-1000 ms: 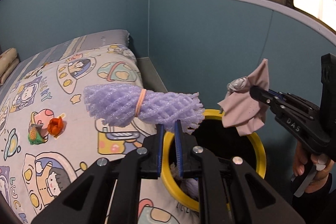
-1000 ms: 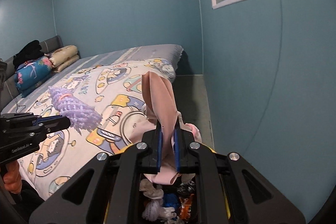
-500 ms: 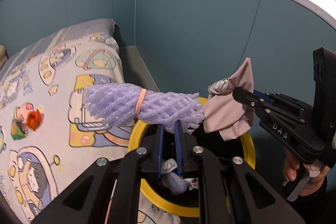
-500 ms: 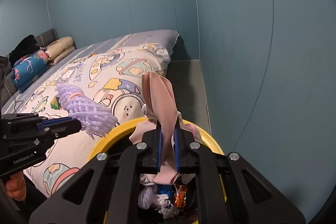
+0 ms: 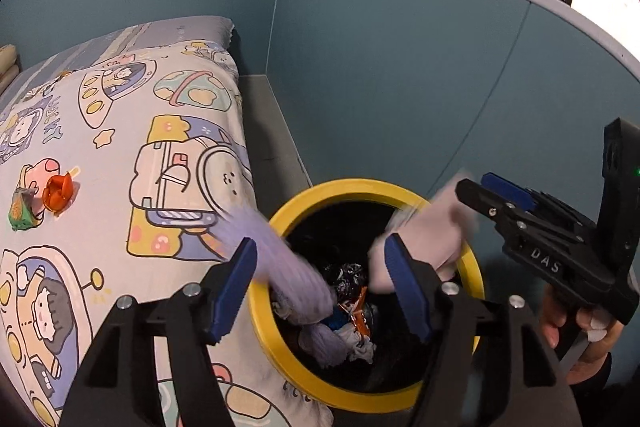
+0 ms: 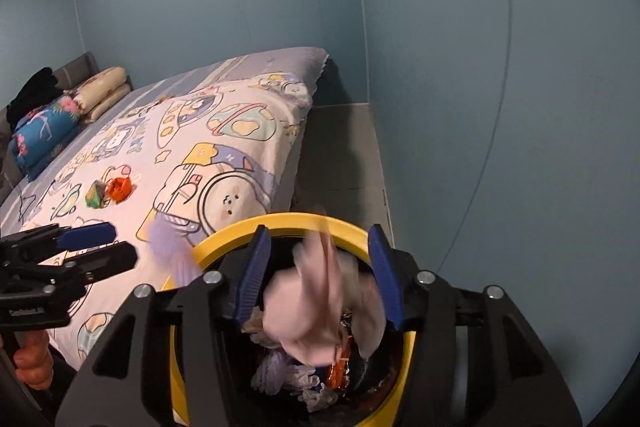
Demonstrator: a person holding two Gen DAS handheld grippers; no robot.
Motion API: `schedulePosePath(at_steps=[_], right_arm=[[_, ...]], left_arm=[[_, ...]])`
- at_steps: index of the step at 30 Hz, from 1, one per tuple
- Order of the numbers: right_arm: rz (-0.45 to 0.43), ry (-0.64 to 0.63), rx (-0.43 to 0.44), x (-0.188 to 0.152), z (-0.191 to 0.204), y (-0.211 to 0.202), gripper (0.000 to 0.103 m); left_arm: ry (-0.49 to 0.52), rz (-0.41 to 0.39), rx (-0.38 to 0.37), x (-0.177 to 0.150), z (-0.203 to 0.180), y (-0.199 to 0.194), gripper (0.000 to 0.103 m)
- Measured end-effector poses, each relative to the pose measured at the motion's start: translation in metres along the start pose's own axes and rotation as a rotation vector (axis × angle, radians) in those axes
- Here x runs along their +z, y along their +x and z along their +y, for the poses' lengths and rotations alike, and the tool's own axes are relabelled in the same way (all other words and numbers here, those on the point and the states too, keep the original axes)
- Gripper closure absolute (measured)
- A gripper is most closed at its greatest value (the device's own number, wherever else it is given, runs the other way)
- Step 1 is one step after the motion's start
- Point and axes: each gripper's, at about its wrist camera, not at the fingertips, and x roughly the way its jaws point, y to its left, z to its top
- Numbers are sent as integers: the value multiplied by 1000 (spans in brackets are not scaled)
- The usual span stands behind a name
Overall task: Collect trash
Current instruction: 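Open both tools to drop the fruit net and cloth into the bin, then move both tools back over the green packet and orange peel on the bed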
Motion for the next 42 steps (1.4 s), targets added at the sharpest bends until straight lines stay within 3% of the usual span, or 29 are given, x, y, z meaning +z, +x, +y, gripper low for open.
schedulePosePath(at_steps=[8, 16, 28, 42], right_arm=[[-18, -17, -25, 6, 6, -6, 55], [-38, -78, 83, 19, 48, 4, 55], [30, -233, 316, 39, 170, 60, 53], [214, -356, 490, 43, 291, 157, 53]], left_arm=[[-58, -14, 32, -2, 29, -10, 37], [-137, -55, 116, -2, 88, -34, 36], [-315, -90, 267, -21, 210, -72, 36], [-461, -51, 340, -46, 325, -69, 36]])
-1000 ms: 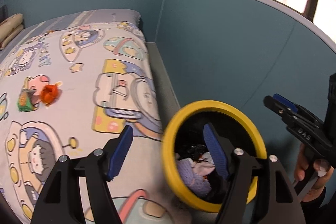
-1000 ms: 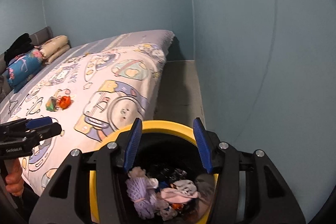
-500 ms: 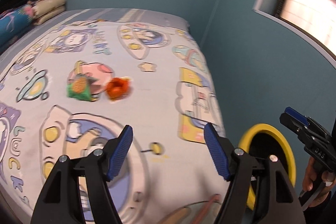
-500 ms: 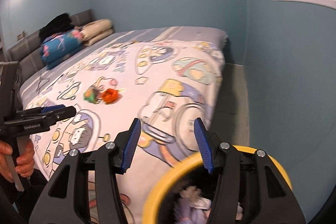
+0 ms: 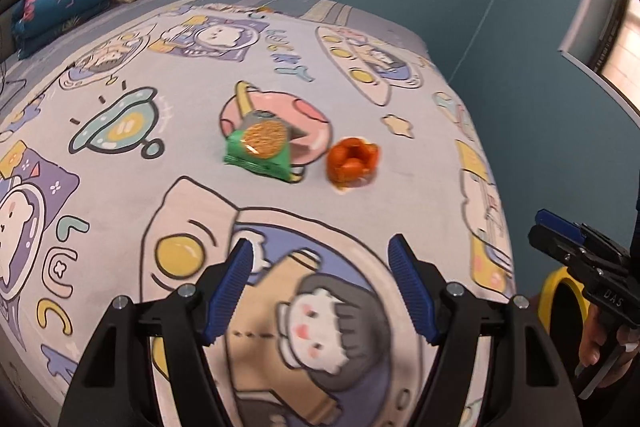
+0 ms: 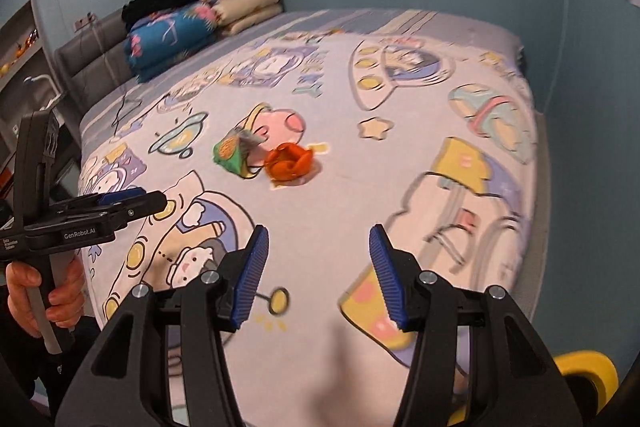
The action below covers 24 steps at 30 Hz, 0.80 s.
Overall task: Collect trash
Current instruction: 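Move both tools back over the green packet and orange peel on the bed, then grasp the green snack packet with the left tool while the right tool grasps the orange peel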
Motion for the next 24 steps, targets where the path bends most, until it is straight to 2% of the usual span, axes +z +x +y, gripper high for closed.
schedulePosePath(at_steps=[9, 14, 21, 24], right_arm=[[94, -42, 108, 30, 14, 81, 49], [120, -50, 96, 41, 16, 111, 43], [153, -60, 75, 51, 17, 141, 42], [167, -61, 64, 56, 17, 156, 42]], left_arm=[[-31, 9, 65, 36, 38, 39, 36], [-11, 4, 71, 62, 41, 59, 36], [9, 52, 109, 77, 46, 99, 36], [6, 74, 149, 81, 53, 113, 36]])
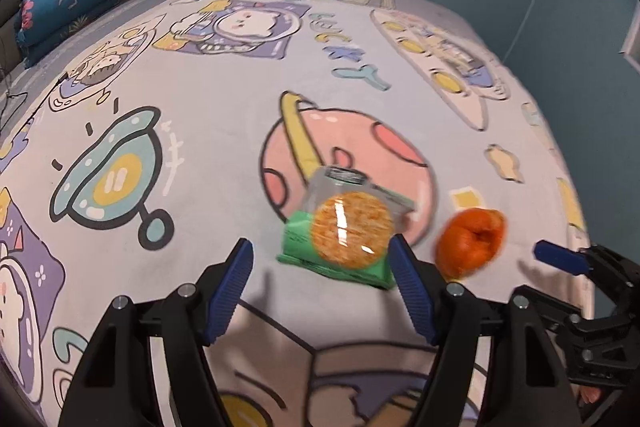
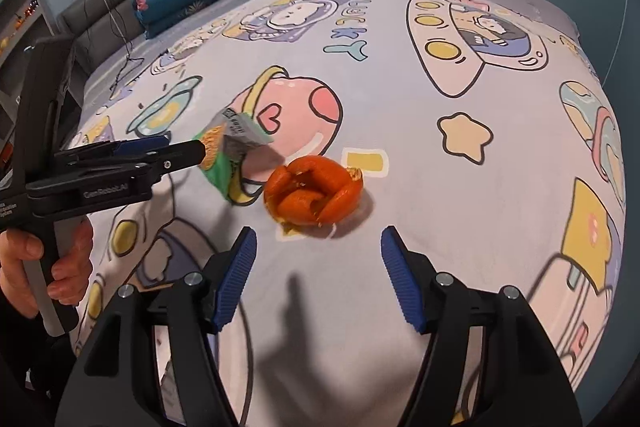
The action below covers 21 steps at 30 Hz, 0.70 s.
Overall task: Collect trash
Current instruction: 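Grasp the green snack packet with the left tool while the right tool grasps the orange peel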
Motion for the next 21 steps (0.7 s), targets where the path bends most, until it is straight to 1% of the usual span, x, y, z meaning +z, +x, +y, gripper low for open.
schedulePosePath(at_steps=[2, 4, 6, 7, 8, 9, 12, 14, 15, 18, 20, 21], right_arm=[[8, 6, 8, 6, -2, 9, 42], [16, 12, 10, 11, -2, 17, 41], [22, 8, 6, 17, -2, 25, 41], [26, 5, 5, 19, -2, 29, 42], [33, 2, 3, 22, -1, 33, 42], [41, 1, 4, 24, 0, 38, 42], [63, 1, 2, 28, 1, 50, 47], [79, 19, 28, 30, 1, 56, 55], [82, 18, 30, 30, 1, 57, 56], [70, 1, 15, 30, 5, 55, 64], [65, 3, 9, 30, 5, 52, 70], [64, 2, 4, 29, 5, 50, 71]], left_arm=[[-24, 19, 26, 5, 8, 13, 36], [-50, 38, 25, 8, 16, 23, 36], [-58, 54, 44, 11, 21, 31, 38], [-62, 63, 56, 13, 24, 36, 40], [-64, 70, 57, 14, 27, 39, 47], [-72, 84, 56, 15, 30, 44, 51], [-69, 92, 61, 15, 32, 49, 59], [-50, 91, 64, 12, 31, 50, 61], [-42, 92, 66, 12, 30, 50, 63], [-10, 92, 70, 7, 26, 49, 69], [-1, 94, 65, 7, 23, 48, 76], [7, 95, 66, 7, 20, 47, 81]])
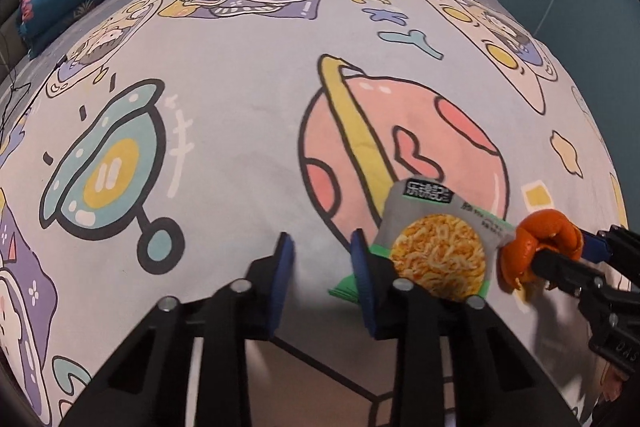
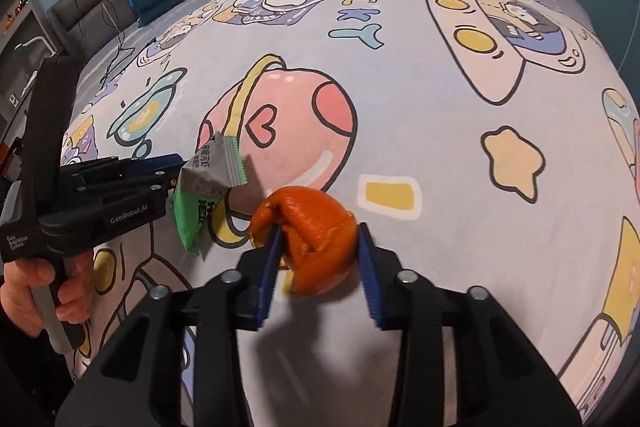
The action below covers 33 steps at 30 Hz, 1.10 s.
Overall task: Collect trash
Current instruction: 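Grasp the green snack packet with the left tool while the right tool grasps the orange peel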
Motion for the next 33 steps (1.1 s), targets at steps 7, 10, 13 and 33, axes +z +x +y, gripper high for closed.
schedulePosePath(at_steps=[7, 10, 13, 33], right_arm=[[-48, 33, -30, -14, -11, -36, 73], [-68, 54, -40, -22, -19, -57, 73], [-81, 70, -54, -33, -24, -80, 73], [-158, 50, -16, -72, -2, -154, 73]], left_arm=[[31, -10, 27, -2, -15, -6, 101], [24, -29, 24, -3, -15, -13, 102], [20, -59, 19, -5, -15, -25, 102], [26, -110, -112, -24, -25, -64, 98]])
